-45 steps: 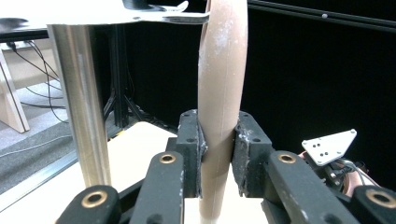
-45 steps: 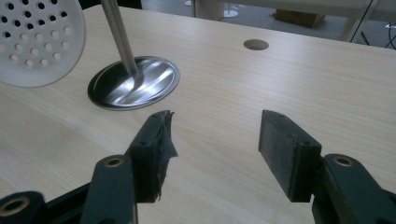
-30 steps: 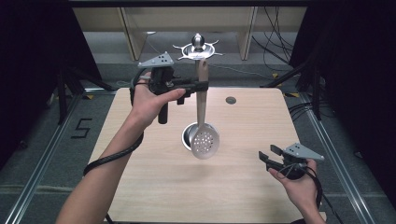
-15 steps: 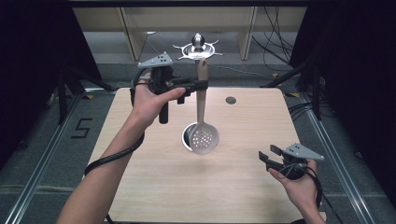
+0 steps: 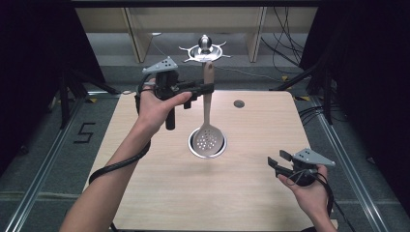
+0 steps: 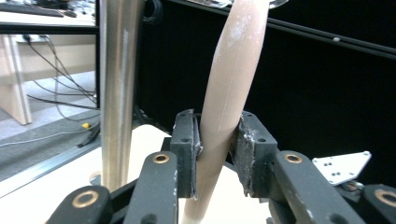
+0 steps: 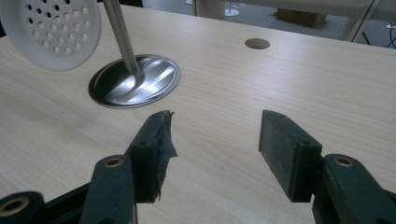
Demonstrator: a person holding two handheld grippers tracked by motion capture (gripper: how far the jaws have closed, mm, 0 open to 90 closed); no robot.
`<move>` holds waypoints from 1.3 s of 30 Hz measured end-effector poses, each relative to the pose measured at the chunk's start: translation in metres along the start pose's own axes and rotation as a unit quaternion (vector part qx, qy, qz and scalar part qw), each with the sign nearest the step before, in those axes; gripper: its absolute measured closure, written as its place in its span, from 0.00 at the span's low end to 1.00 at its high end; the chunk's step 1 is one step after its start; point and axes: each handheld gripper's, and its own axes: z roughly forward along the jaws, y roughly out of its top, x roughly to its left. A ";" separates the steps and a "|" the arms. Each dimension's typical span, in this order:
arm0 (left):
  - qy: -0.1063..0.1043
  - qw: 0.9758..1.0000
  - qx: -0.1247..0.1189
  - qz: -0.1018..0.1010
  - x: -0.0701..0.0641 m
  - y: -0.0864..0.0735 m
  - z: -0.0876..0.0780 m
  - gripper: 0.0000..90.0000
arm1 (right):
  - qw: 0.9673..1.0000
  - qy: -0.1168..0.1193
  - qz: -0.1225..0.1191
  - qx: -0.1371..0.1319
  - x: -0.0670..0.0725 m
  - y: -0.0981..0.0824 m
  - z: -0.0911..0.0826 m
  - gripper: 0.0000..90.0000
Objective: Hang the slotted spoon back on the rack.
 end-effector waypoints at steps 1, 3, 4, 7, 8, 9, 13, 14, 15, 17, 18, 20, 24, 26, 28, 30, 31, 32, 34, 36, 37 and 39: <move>0.003 1.000 -0.002 0.001 0.000 -0.001 0.000 0.76 | 1.000 -0.001 -0.001 -0.001 0.000 0.000 0.000 0.49; 0.014 1.000 -0.001 0.008 0.000 -0.002 -0.001 0.74 | 1.000 -0.002 0.002 0.000 0.000 0.000 0.000 0.49; 0.018 1.000 -0.001 0.011 0.000 -0.003 -0.002 0.73 | 1.000 -0.002 -0.003 -0.002 -0.001 0.000 0.000 0.49; 0.028 0.999 -0.003 0.017 0.000 -0.006 -0.004 0.70 | 1.000 -0.001 0.003 0.001 0.000 0.000 0.000 0.49; 0.032 0.999 -0.003 0.017 0.000 -0.006 -0.004 0.68 | 1.000 -0.002 0.003 0.002 0.000 0.000 0.000 0.49; 0.035 0.999 -0.004 0.021 -0.001 -0.007 -0.005 0.67 | 1.000 0.001 0.000 -0.005 0.000 0.000 0.001 0.49; 0.047 0.998 -0.004 0.038 -0.003 -0.009 -0.006 0.62 | 1.000 0.001 0.001 -0.005 0.000 0.000 0.001 0.49; 0.049 0.998 -0.004 0.041 -0.004 -0.010 -0.007 0.61 | 1.000 -0.001 0.003 0.000 0.000 0.000 0.000 0.49; 0.051 0.998 -0.006 0.045 -0.005 -0.011 -0.007 0.59 | 1.000 -0.001 0.003 0.001 0.000 0.000 0.000 0.49; 0.058 0.997 -0.003 0.056 -0.007 -0.013 -0.008 0.55 | 1.000 0.001 0.001 -0.005 0.000 0.000 0.001 0.49; 0.060 0.996 -0.004 0.060 -0.008 -0.014 -0.008 0.53 | 1.000 0.000 0.003 0.001 0.000 0.000 0.000 0.49; 0.066 0.995 0.000 0.070 -0.010 -0.017 -0.009 0.50 | 1.000 0.003 0.002 -0.006 0.000 0.000 0.002 0.49; 0.071 0.994 0.005 0.083 -0.013 -0.020 -0.012 0.46 | 1.000 -0.002 0.003 0.000 0.000 0.000 0.000 0.49; 0.075 0.993 0.006 0.090 -0.014 -0.022 -0.014 0.44 | 1.000 -0.002 0.003 0.000 0.000 0.000 0.000 0.49; 0.078 0.993 0.005 0.091 -0.015 -0.024 -0.017 0.44 | 1.000 0.002 0.003 -0.006 0.000 0.000 0.001 0.49; 0.081 0.992 0.006 0.092 -0.015 -0.026 -0.020 0.43 | 1.000 0.002 0.003 -0.007 0.000 0.000 0.002 0.49; 0.082 0.992 0.007 0.095 -0.015 -0.027 -0.022 0.43 | 1.000 0.002 0.003 -0.007 0.000 0.000 0.002 0.49; 0.082 0.992 0.009 0.095 -0.016 -0.028 -0.024 0.42 | 1.000 0.002 0.003 -0.007 0.000 0.000 0.002 0.49; 0.082 0.992 0.010 0.096 -0.017 -0.030 -0.027 0.42 | 1.000 0.002 0.003 -0.007 0.000 0.000 0.002 0.49; 0.084 0.992 0.011 0.097 -0.018 -0.032 -0.030 0.42 | 1.000 0.002 0.004 -0.007 0.000 0.000 0.002 0.49; 0.086 0.991 0.009 0.099 -0.018 -0.034 -0.033 0.42 | 1.000 0.002 0.004 -0.007 0.000 0.000 0.002 0.49; 0.090 0.991 0.005 0.099 -0.018 -0.036 -0.037 0.41 | 1.000 0.002 0.004 -0.007 0.000 0.000 0.002 0.49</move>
